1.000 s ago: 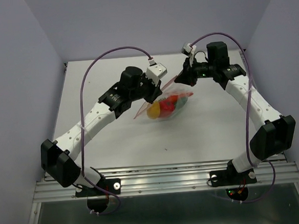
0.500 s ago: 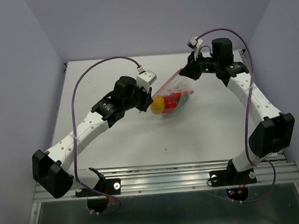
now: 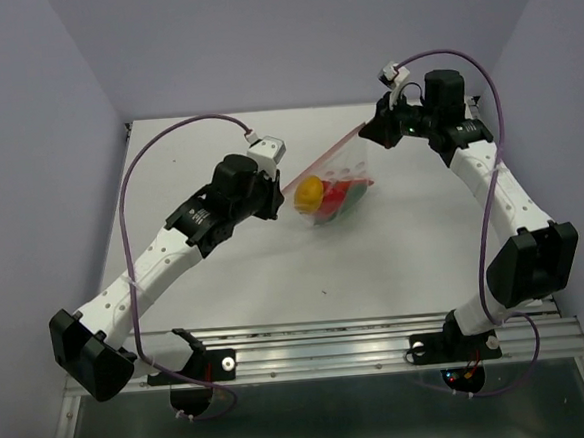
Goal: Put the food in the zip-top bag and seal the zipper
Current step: Zip the zipper food storage bag at the center of the board, then place the zipper food storage bag at the center of the board.
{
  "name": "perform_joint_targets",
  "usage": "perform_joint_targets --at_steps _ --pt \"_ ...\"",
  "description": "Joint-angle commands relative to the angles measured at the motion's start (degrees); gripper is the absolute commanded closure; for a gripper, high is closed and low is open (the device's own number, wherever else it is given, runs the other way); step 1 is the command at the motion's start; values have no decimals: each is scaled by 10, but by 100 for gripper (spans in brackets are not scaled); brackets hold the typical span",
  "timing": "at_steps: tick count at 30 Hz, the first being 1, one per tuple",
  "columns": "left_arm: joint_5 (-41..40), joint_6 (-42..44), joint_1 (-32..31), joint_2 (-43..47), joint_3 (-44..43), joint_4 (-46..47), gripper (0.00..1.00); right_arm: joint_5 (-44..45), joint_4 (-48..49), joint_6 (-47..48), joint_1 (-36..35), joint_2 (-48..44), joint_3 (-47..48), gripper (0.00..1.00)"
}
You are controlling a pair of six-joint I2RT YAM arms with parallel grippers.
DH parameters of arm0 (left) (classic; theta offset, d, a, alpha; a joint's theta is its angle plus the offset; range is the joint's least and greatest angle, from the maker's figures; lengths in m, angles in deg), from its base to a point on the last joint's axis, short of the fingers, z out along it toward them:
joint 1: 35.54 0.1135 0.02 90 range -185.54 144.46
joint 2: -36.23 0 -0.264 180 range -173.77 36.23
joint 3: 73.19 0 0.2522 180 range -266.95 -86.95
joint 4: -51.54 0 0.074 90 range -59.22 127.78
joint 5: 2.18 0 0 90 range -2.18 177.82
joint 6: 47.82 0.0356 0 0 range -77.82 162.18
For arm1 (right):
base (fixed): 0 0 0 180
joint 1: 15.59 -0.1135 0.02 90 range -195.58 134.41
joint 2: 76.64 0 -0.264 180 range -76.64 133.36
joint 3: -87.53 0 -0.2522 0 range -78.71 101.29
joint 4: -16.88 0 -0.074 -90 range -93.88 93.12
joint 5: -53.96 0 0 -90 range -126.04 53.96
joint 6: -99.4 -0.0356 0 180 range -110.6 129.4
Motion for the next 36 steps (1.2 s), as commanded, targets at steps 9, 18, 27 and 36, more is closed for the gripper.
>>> perform_joint_targets --at_steps 9,18,27,36 --pt "-144 4 6 -4 -106 -101 100 26 82 -5 28 -56 34 99" --pt "-117 40 54 -105 -192 -43 100 -45 144 -25 28 -24 36 99" --pt "-36 134 121 -321 -423 -29 100 100 185 25 -4 91 122 99" --pt "-9 159 152 -455 -640 -102 100 118 229 51 -4 145 163 99"
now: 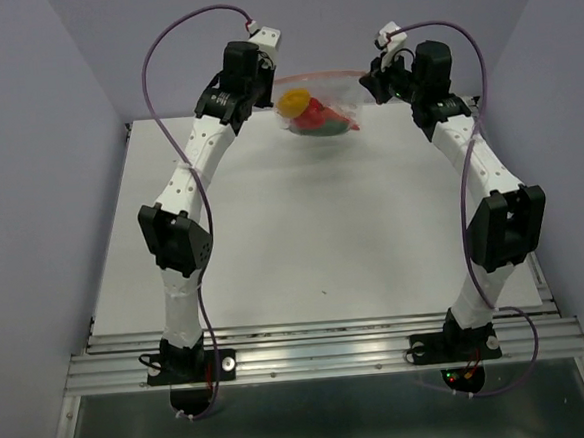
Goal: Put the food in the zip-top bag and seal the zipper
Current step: Place the zipper food storage bag at the center of the board.
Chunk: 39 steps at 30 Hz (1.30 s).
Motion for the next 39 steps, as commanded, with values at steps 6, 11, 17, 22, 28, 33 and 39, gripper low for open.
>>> perform_joint_targets --at_steps 6,11,17,22,28,33,39 --pt "65 20 4 178 341 167 100 -14 65 101 -42 -54 -145 99" --pt "107 -30 3 204 516 264 100 6 52 195 -94 -86 -248 99" --pt "99 -61 3 226 598 296 100 8 -17 259 -126 -141 -310 99" --pt "54 -62 3 265 654 297 100 -68 -72 283 -142 -182 -330 99" --pt "7 -89 3 267 693 297 99 -66 -105 314 -218 -204 -401 99" --pt "-7 -99 3 276 718 297 95 -54 -77 294 -254 -211 -442 98" --pt "-36 -125 4 313 772 312 77 -79 -60 269 -291 -200 -459 96"
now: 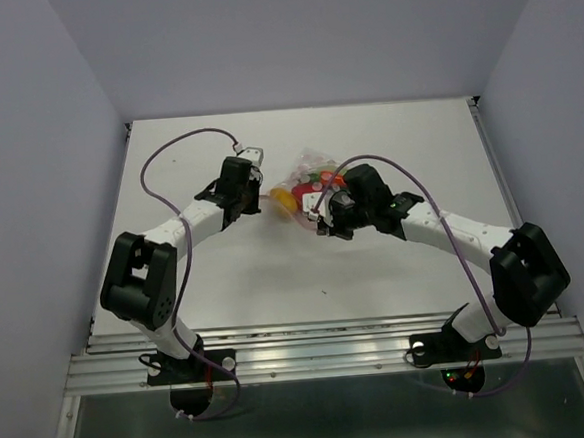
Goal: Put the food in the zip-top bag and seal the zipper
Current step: Place the zipper food storage bag at the center of the board.
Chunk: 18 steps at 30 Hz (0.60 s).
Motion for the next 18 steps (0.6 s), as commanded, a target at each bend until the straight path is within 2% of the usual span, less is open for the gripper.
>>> perform_joint_targets --at_steps 1,2,4,5,7,8,9,10,11,13,14,15,18 --pt "-36 -34 0 54 27 23 71 -28 29 -20 -27 7 -4 93" --pt "-41 -40 1 59 34 25 51 -29 33 -25 -32 10 -6 92" --pt "-50 -49 0 74 46 27 34 -32 34 -33 -49 16 -7 88" --pt "-56 -60 0 78 55 24 23 -32 37 -39 -50 21 -7 79" --pt "-65 -67 1 94 61 19 17 -37 32 -35 -64 25 -7 75" --pt "-71 -73 1 99 66 13 15 -39 29 -33 -64 26 -6 68" --pt "-80 -80 1 110 68 13 1 -49 11 -17 -71 28 -4 63" --pt "-85 -86 1 117 69 10 1 -52 0 -9 -71 27 -3 54" --pt "-88 -92 1 124 71 -7 1 -57 -11 -4 -76 25 -3 40" --pt "-97 -109 1 145 74 -12 1 -79 -33 20 -76 17 0 32" --pt "-96 -113 1 152 77 -12 1 -88 -46 32 -82 14 6 19" --pt "-93 -119 1 167 78 -13 1 -108 -86 64 -82 10 11 1" --pt "-86 -127 1 186 73 -20 1 -149 -164 128 -82 7 27 0"
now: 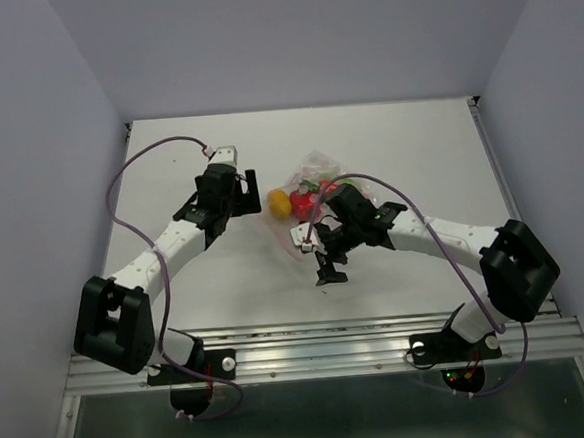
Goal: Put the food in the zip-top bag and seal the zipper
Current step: Place the zipper food storage bag at the center of the board.
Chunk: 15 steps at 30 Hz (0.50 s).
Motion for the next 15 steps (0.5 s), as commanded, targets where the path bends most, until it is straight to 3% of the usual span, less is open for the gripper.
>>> perform_joint_targets --at_steps 1,5,10,15 --pt "-8 -33 0 49 -6 -5 1 -82 -114 93 -7 -27 32 0" --pt "-20 -61 0 56 -44 -62 1 -43 -144 109 -7 -43 70 0" --pt "-11 -88 -1 108 -77 -94 1 54 -114 46 -7 -48 172 0" --pt "-60 -149 -1 164 -117 -166 1 67 -66 -30 60 -27 249 0"
